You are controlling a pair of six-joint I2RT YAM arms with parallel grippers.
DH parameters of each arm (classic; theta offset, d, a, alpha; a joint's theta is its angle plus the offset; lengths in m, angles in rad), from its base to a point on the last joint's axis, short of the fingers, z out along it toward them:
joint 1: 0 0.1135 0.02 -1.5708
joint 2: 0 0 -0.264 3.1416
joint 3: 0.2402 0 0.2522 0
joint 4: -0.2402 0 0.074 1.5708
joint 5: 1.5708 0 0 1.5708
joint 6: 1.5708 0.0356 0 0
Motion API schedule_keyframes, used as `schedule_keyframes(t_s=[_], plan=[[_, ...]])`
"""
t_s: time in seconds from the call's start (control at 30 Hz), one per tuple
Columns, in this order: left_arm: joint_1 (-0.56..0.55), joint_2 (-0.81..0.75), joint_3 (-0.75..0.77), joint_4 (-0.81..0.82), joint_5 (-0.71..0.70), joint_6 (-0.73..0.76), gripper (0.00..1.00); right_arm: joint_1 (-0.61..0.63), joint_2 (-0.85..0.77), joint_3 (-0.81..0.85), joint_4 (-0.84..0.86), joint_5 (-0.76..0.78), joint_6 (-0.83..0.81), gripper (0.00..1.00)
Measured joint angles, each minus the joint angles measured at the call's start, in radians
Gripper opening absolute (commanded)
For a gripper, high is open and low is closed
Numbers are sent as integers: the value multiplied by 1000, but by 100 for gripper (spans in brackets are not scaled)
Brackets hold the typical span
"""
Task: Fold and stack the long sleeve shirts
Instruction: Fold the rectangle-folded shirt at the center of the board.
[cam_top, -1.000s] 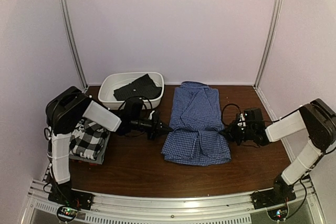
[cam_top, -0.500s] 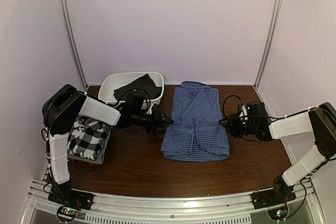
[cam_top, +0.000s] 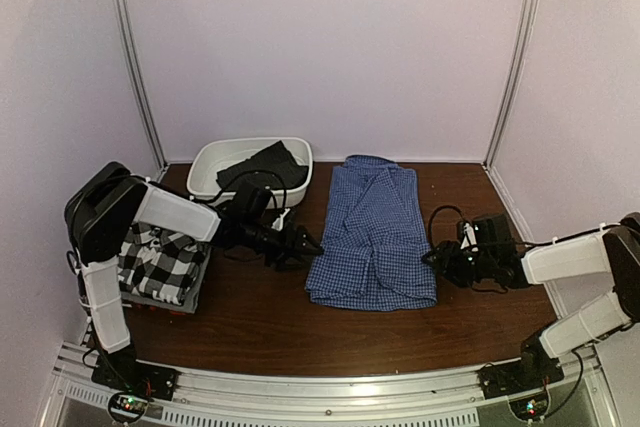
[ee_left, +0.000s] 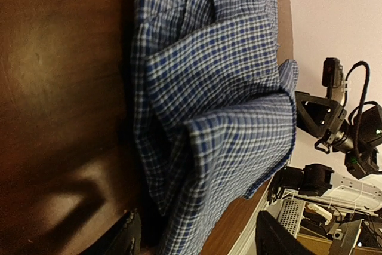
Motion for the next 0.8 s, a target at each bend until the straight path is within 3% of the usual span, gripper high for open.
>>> schedule_keyframes(t_s=[0.3,0.5,0.8], plan=[[-36,-62,-87,-71,5,113,63,92,-151,-74,-88,67,-13,64],[-68,-64,-93,-88,6,141,58,143,-169,-117,-88,92,-5,61],[-118,-39,-84,-117,22,161,30,230,-111,-111,-27,107,26,42]])
